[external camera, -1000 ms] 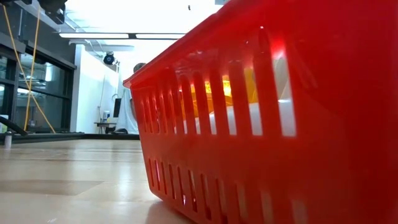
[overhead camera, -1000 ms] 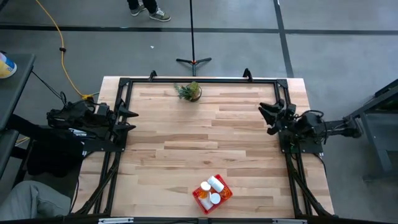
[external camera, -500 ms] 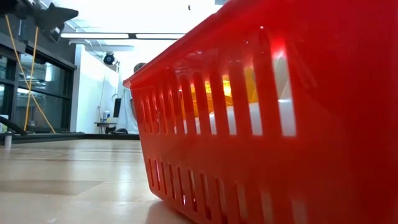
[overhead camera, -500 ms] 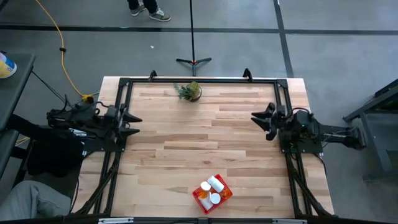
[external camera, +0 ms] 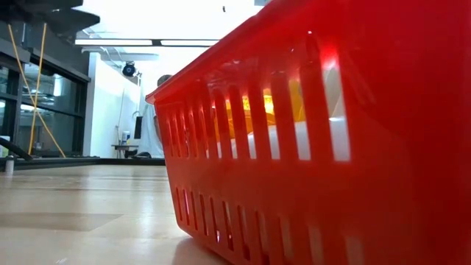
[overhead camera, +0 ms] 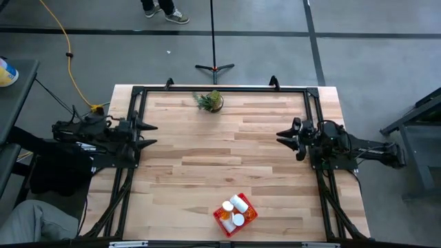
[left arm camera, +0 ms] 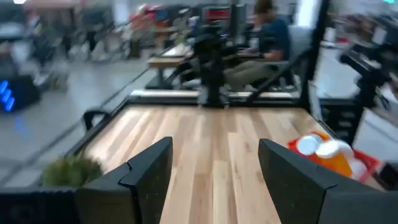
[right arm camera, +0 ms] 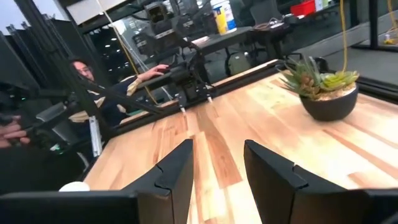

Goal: Pick and place pill bottles into a basket
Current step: Return to Home Position

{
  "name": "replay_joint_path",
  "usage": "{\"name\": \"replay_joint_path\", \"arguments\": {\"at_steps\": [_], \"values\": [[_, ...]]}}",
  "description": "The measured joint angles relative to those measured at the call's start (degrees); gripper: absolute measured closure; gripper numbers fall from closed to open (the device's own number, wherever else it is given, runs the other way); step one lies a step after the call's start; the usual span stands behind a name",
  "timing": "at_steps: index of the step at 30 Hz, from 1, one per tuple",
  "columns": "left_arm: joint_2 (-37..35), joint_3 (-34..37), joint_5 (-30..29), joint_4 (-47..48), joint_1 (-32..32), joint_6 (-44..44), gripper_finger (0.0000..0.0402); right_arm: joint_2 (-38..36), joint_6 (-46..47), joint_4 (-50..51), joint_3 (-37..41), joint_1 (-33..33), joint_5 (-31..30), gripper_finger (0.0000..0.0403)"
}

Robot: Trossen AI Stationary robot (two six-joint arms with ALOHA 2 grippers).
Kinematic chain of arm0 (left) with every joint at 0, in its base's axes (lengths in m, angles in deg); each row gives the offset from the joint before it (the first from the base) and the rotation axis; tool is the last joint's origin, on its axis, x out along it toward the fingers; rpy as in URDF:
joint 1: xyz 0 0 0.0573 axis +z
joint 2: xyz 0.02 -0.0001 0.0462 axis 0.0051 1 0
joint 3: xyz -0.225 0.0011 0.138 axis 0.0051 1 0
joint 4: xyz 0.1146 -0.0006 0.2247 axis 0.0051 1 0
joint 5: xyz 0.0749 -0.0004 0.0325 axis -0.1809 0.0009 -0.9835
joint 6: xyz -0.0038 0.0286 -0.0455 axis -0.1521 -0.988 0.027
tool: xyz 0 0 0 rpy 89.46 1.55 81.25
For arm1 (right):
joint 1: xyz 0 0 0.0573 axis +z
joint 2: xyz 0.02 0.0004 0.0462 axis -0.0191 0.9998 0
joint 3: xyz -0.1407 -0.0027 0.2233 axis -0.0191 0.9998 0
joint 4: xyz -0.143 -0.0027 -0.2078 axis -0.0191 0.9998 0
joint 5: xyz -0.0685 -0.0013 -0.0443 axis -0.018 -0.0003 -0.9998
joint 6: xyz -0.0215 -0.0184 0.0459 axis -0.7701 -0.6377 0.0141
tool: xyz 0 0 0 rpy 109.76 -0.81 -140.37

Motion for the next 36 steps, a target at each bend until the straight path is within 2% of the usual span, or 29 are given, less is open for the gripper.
{"name": "replay_joint_path", "arguments": {"at_steps": [5, 14, 21, 26, 30, 33, 36], "values": [[0.0, 7.0, 5.0, -12.9, 0.0, -9.2, 0.0131, 0.0, -0.4, 0.0, 0.0, 0.0, -1.0, 0.0270], [0.0, 18.4, 8.6, -31.0, 0.0, -10.5, 0.0131, 0.0, -0.4, 0.4, 0.0, 0.0, -2.1, 0.0270], [0.0, 23.1, 9.3, -37.4, 0.0, -9.4, 0.0131, 0.0, -0.4, 2.5, 0.0, 0.0, -1.9, 0.0270], [0.2, 24.2, 9.9, -35.7, 0.0, -6.2, 0.0131, 0.0, -0.2, 4.9, 0.0, 0.0, -1.4, 0.0270], [0.2, 24.2, 9.7, -36.2, 0.3, -9.2, 0.0131, 0.0, 0.6, 4.9, 0.0, 0.0, -1.7, 0.0270], [0.2, 24.2, 10.4, -36.6, 3.3, -10.2, 0.0131, 0.0, 0.6, 4.9, 0.0, 0.0, -1.7, 0.0270], [0.2, 24.2, 17.0, -36.5, 8.9, -10.0, 0.0131, 0.0, 0.7, 4.9, 0.0, 0.0, -1.8, 0.0270]]}}
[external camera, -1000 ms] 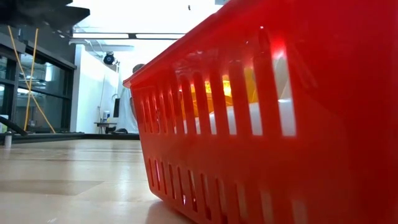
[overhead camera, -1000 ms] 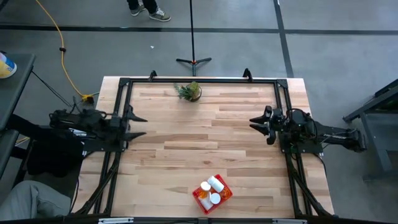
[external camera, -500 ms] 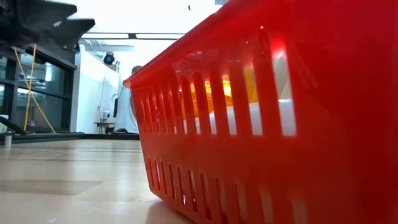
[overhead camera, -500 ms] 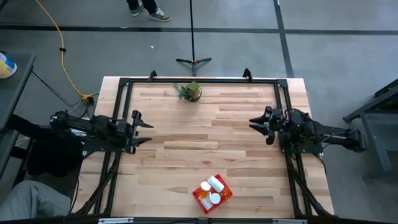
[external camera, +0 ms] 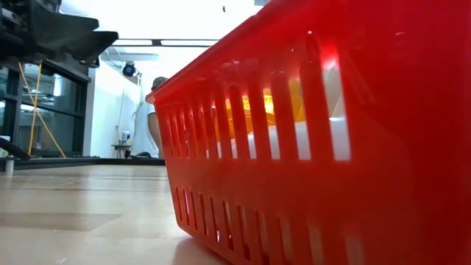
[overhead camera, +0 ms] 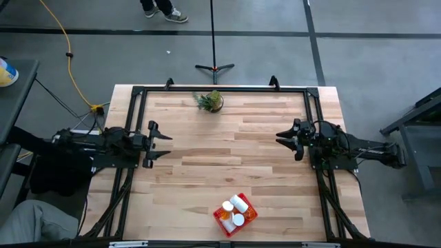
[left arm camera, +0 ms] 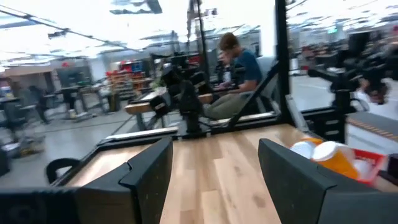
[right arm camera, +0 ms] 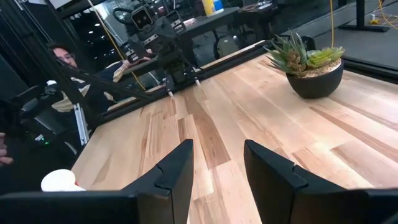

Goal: Pick and place pill bottles into a basket
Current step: Return to Home Position

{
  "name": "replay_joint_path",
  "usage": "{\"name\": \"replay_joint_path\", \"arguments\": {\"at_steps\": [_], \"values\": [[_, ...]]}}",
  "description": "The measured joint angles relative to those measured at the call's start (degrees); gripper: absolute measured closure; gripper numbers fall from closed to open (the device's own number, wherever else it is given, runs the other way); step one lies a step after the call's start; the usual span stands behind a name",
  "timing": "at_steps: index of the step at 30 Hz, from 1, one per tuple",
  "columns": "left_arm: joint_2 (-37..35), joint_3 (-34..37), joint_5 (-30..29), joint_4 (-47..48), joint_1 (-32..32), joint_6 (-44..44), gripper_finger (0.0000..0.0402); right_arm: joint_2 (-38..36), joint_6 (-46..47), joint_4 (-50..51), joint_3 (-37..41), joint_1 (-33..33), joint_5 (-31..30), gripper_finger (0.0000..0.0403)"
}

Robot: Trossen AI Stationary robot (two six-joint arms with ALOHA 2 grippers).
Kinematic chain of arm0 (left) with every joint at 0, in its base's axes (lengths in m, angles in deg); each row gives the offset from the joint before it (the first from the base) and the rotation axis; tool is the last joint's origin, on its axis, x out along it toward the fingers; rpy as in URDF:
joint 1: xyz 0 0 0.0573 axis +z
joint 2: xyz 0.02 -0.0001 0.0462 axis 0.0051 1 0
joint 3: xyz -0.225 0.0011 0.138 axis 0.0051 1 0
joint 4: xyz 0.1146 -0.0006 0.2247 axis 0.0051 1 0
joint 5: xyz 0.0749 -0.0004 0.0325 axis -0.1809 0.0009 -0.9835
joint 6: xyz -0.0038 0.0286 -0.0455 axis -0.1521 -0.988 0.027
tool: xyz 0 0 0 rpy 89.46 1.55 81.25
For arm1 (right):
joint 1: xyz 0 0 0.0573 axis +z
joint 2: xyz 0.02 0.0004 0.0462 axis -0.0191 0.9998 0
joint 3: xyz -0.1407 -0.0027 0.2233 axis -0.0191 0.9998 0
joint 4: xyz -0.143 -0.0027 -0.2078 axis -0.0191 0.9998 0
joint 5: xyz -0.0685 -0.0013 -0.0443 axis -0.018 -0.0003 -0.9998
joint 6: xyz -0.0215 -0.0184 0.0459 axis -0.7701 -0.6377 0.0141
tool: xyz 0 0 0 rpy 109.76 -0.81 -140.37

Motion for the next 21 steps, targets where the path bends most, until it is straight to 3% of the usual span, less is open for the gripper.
{"name": "replay_joint_path", "arguments": {"at_steps": [4, 7, 12, 21], "values": [[0.0, 0.0, 12.8, 1.8, 7.9, 2.7, 0.0131, 0.0, 0.0, 0.1, 0.0, 0.0, -0.4, 0.0270], [0.1, 0.0, 17.6, 6.3, 12.4, 6.5, 0.0131, 0.0, -0.1, 1.4, 0.0, 0.0, -0.9, 0.0270], [4.1, 0.0, 19.6, 5.6, 15.3, 9.9, 0.0131, 0.3, -0.7, 8.3, -0.4, 0.0, -0.5, 0.0270], [20.8, 0.1, 19.0, 5.7, 15.2, 15.0, 0.0131, 4.3, -3.1, 11.4, -1.1, 0.0, -1.5, 0.0270]]}}
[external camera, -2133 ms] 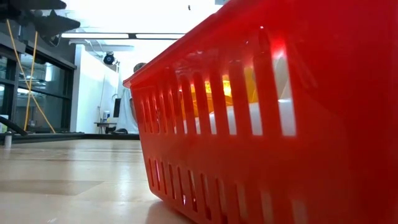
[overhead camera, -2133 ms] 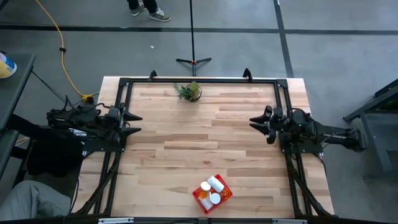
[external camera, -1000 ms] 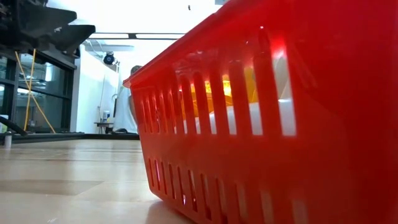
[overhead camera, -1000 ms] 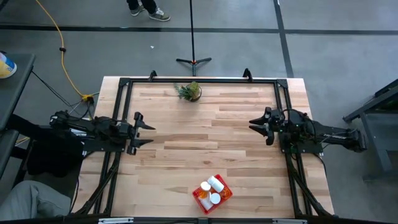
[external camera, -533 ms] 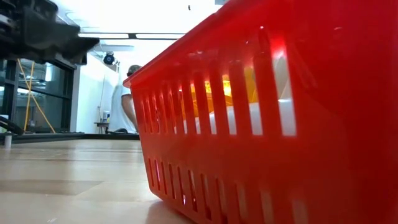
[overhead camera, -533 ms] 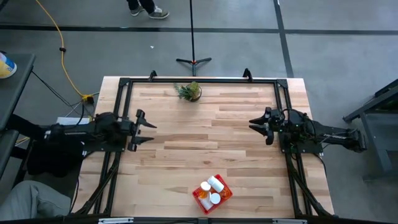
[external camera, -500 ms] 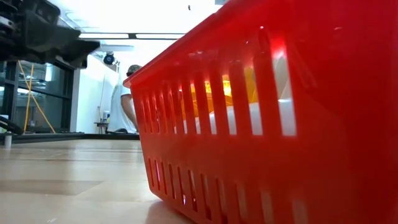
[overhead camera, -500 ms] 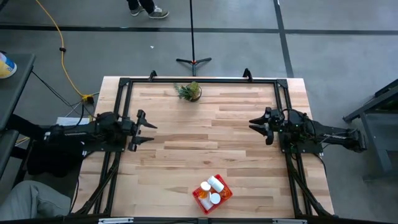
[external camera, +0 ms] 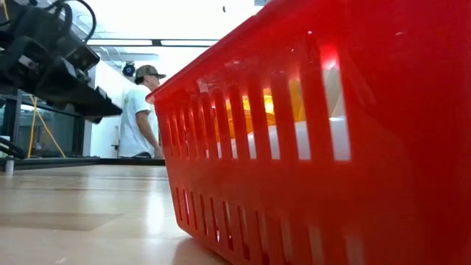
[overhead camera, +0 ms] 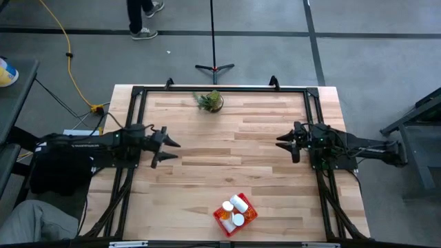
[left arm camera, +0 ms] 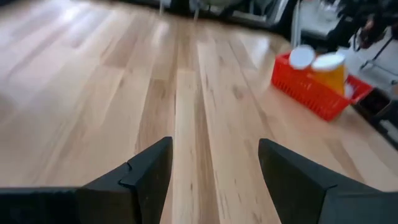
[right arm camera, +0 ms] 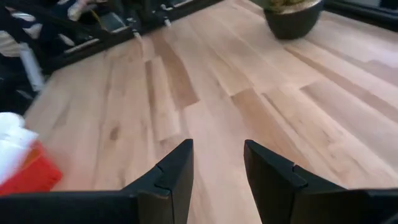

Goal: Pick and place pill bottles into a basket
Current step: Return to Home Position

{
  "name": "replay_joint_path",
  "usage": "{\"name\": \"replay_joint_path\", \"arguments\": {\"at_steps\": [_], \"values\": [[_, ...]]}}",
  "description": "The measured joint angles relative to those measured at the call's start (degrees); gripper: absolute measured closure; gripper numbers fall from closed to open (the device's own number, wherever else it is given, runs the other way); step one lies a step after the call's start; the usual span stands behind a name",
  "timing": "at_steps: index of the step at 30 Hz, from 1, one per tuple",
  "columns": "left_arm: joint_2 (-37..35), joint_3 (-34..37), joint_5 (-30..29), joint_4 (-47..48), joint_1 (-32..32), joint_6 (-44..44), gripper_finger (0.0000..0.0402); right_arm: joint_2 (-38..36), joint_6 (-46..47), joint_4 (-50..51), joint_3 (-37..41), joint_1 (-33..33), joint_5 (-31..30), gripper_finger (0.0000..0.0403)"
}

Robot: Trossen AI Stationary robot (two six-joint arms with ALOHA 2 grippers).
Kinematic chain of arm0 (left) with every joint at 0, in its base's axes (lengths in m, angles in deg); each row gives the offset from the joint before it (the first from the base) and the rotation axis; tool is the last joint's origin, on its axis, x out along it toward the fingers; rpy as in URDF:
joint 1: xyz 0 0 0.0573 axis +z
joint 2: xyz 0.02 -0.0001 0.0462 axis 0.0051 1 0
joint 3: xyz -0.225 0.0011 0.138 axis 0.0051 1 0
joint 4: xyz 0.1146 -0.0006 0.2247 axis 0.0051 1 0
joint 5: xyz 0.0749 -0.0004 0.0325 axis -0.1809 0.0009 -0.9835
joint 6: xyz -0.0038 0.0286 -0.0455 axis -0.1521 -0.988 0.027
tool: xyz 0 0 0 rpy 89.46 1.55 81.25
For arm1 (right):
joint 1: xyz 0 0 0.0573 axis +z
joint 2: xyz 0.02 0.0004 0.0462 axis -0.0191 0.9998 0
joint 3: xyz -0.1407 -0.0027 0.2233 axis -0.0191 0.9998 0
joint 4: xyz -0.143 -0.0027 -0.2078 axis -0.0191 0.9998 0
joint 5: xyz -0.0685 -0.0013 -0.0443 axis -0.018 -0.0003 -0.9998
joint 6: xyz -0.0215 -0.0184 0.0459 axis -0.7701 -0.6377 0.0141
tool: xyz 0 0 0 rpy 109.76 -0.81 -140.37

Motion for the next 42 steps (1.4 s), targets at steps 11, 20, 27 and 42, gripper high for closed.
{"name": "replay_joint_path", "arguments": {"at_steps": [11, 20, 27, 42], "values": [[2.6, 0.0, -0.1, -0.3, 0.0, 1.3, 0.0131, 0.2, -1.4, 0.4, 0.0, 0.0, -3.5, 0.0331], [2.6, 0.0, -0.3, 0.0, 0.0, 1.7, 0.0131, 0.2, -1.4, 1.5, -0.2, 0.0, -3.9, 0.0389], [2.6, 0.0, -0.3, 0.0, 0.0, 1.6, 0.0131, 0.2, -1.4, 1.6, -0.2, 0.0, -4.4, 0.0398], [2.6, 0.1, -0.2, 0.0, 0.0, 1.5, 0.0131, 0.2, -1.0, 1.7, -0.2, 0.0, -6.1, 0.0401]]}}
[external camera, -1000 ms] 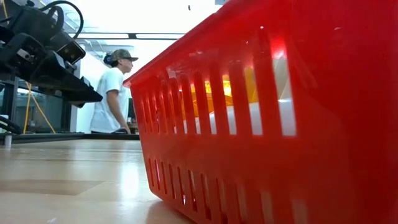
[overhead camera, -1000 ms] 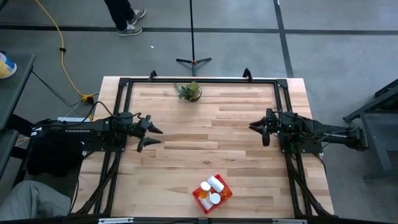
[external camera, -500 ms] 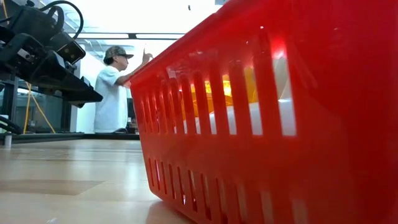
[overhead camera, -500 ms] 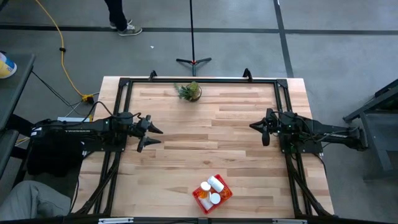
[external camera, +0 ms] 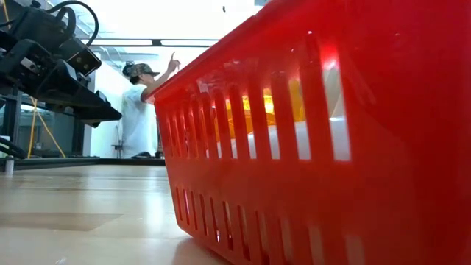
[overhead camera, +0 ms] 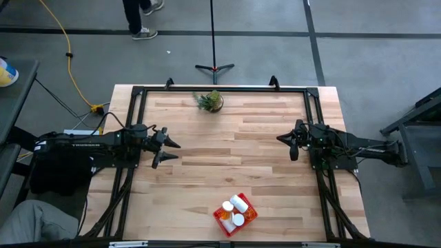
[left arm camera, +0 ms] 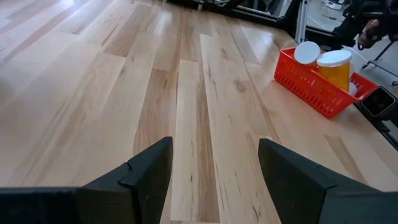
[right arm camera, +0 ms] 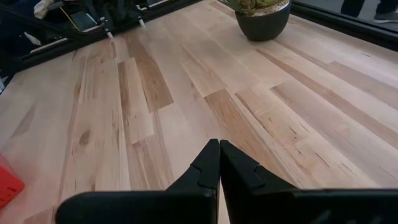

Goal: Pick and place pill bottles into a basket
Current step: Return to Home Position

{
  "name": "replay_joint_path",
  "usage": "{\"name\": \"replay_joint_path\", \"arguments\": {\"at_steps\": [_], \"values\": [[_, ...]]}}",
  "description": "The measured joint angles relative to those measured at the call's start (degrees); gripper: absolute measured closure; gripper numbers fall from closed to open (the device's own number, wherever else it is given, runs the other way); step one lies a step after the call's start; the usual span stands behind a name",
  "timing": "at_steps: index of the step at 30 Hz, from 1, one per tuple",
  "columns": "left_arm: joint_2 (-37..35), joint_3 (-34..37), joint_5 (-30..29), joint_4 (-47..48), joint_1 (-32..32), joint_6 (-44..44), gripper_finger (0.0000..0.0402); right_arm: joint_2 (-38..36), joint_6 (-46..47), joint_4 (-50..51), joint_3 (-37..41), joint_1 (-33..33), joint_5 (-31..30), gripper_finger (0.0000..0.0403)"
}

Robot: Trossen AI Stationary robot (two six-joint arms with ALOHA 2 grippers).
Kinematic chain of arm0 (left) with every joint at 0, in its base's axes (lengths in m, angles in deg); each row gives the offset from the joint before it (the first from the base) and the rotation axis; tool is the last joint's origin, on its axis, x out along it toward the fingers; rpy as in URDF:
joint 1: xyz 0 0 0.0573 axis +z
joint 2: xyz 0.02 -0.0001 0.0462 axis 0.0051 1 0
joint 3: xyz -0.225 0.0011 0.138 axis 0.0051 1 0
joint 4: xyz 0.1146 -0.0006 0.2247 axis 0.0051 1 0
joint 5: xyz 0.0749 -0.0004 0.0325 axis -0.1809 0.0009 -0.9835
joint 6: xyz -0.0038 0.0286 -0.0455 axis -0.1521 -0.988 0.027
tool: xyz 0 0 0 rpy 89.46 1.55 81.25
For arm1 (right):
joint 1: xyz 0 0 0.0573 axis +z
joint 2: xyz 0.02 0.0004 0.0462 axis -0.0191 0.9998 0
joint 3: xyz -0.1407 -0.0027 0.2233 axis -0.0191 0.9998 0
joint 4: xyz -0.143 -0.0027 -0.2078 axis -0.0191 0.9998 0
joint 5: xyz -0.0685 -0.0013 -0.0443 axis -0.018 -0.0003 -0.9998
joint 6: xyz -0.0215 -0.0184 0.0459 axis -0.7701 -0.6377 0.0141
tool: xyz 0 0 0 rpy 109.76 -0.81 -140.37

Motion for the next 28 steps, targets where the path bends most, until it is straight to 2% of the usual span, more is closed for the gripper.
{"name": "replay_joint_path", "arguments": {"at_steps": [13, 20, 28], "values": [[0.0, 0.0, -0.1, 0.0, 0.0, 0.0, 0.0131, 0.0, -0.2, 0.0, 0.0, 0.0, -3.2, 0.0401], [0.0, 0.0, -6.9, 0.8, 0.0, 0.0, 0.0131, 0.0, 4.4, 0.0, 0.0, 0.0, -2.3, 0.0394], [0.0, 0.0, -7.3, 0.8, 0.0, 0.0, 0.0131, 0.0, 4.2, 0.0, 0.0, 0.0, -2.3, 0.0402]]}}
